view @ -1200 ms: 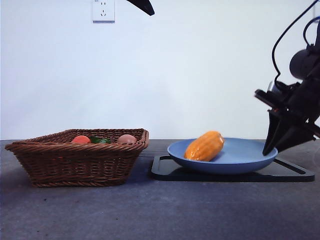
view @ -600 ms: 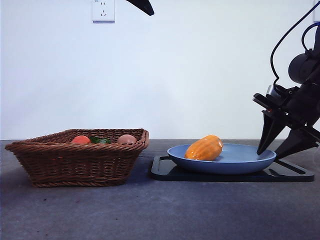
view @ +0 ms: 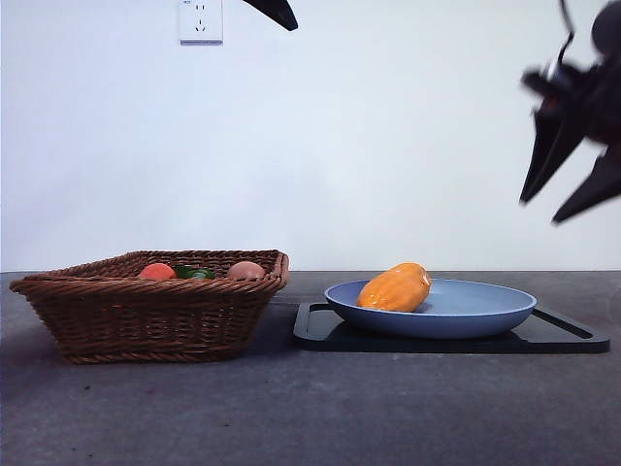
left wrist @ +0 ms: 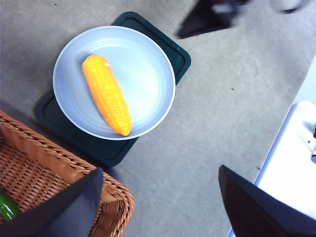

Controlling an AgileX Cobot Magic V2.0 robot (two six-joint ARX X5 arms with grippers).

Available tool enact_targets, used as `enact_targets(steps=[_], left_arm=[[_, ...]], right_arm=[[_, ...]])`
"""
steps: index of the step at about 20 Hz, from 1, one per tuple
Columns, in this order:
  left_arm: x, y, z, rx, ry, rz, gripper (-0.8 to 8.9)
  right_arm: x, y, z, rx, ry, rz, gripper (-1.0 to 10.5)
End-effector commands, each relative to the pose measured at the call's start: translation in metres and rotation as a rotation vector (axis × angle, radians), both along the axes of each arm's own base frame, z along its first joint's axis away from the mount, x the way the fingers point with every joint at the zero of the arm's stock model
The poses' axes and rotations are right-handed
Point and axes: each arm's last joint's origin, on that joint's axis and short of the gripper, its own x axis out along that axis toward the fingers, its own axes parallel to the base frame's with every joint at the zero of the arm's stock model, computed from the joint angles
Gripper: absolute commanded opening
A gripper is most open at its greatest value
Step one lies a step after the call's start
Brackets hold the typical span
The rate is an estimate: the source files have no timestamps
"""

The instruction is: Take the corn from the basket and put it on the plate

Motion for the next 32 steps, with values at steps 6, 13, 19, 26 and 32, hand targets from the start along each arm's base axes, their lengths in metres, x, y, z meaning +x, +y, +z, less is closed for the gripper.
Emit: enact_targets(steps=[6,13,19,26,32], left_arm=[[-0.003,0.001,0.006,0.001,-0.001,-0.009,3.76],[-0.005,0.002,0.004,0.016,0.016,-0.011,0.32],[-0.005,0.002,0.004,0.018,0.019,-0.011,0.08],[0.002,-0.003,0.01,-0.053,-0.068,-0.008,0.08],[0.013,-0.012,0.025,-0.189,-0.241,-0.008,0.08]], right_arm=[[-0.085,0.024,0.076,-0.051,-0.18,0.189,2.0],[-0.122,0.034,0.091,-0.15,-0.237,0.271,0.0],[-0.122,0.034,0.091,-0.145,-0.237,0.291,0.0],[-0.12,0.032,0.092,-0.147,-0.256,0.277,0.0],[-0.116,0.033,0.095,-0.145,-0.31,0.272,0.0]])
